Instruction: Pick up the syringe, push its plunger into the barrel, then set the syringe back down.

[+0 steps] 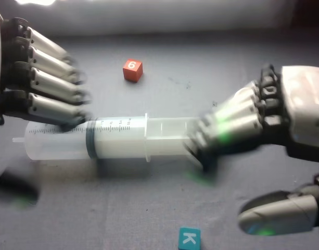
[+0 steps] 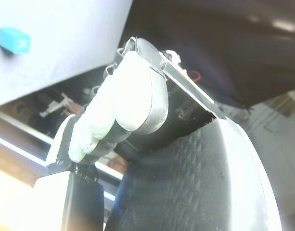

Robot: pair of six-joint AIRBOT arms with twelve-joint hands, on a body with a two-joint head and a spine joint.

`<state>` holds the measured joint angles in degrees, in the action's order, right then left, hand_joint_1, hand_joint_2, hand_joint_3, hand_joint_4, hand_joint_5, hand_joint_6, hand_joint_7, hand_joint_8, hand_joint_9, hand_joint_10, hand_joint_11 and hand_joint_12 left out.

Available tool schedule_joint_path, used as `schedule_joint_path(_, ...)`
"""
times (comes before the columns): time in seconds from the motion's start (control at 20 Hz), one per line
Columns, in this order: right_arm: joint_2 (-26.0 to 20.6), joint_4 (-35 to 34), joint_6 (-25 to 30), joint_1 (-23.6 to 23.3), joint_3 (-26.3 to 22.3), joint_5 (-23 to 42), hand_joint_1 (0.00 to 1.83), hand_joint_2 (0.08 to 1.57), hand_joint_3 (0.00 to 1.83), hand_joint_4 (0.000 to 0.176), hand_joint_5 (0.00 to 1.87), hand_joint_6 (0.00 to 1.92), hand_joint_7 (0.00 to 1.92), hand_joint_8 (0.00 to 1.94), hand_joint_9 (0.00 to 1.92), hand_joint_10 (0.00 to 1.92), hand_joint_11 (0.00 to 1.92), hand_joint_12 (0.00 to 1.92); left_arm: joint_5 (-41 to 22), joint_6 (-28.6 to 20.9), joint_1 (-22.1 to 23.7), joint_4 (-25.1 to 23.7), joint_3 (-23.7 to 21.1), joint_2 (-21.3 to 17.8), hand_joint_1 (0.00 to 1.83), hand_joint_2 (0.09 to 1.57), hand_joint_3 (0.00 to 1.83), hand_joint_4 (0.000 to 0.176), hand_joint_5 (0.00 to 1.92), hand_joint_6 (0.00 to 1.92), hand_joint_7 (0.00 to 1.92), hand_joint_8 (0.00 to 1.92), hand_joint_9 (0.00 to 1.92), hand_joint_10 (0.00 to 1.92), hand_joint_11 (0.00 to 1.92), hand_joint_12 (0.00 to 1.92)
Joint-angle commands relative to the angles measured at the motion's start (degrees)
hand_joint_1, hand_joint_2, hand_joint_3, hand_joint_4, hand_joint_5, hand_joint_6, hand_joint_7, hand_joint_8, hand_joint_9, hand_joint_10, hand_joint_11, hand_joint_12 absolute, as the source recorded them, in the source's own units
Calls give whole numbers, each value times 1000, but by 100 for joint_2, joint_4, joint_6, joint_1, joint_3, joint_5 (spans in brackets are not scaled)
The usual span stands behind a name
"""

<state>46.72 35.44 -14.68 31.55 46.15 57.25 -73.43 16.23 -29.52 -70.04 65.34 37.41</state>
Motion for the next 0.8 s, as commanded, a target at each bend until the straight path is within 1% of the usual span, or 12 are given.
schedule_joint_path(0.0,10,-288,43,-112,-32,378,38,1235,10,0,97,7,94,4,74,9,0,97,-369,28,67,547,40,28,0,1072,38,0,0,0,0,0,0,0,0,0)
schedule_joint_path(0.15,7,-314,41,-101,-33,334,2,1252,7,0,72,0,70,0,55,0,0,61,-369,52,39,539,93,27,0,1072,31,0,0,0,0,0,0,0,0,0)
schedule_joint_path(0.25,-28,-318,54,64,-31,308,42,1257,4,0,62,1,52,1,37,1,0,9,-370,74,15,542,168,36,0,1069,27,0,0,0,0,0,0,0,0,0)
schedule_joint_path(0.3,-49,-331,86,135,-31,275,24,1257,3,0,73,5,63,5,49,6,10,7,-371,77,-7,543,190,35,0,1072,27,0,1,0,0,0,0,0,0,0)
schedule_joint_path(0.4,-109,-553,110,333,-33,206,9,1250,0,0,89,9,84,11,69,12,30,15,-413,82,-54,550,248,33,0,1073,26,0,0,0,0,0,0,0,0,0)
schedule_joint_path(0.5,-162,-950,86,521,-69,196,0,1242,0,0,40,0,43,0,31,0,7,7,-424,98,-84,551,292,33,0,1078,26,0,0,0,0,0,0,0,0,0)
schedule_joint_path(0.65,-382,-1279,-129,718,-105,165,0,1238,0,0,53,7,52,6,43,7,16,13,-422,97,-104,551,326,35,0,1069,19,0,0,0,0,0,0,0,0,0)
schedule_joint_path(0.75,-500,-1367,-292,668,-133,172,0,1241,0,0,50,4,46,2,38,3,8,10,-422,94,-120,524,295,34,0,1061,15,0,0,0,0,0,0,0,0,0)
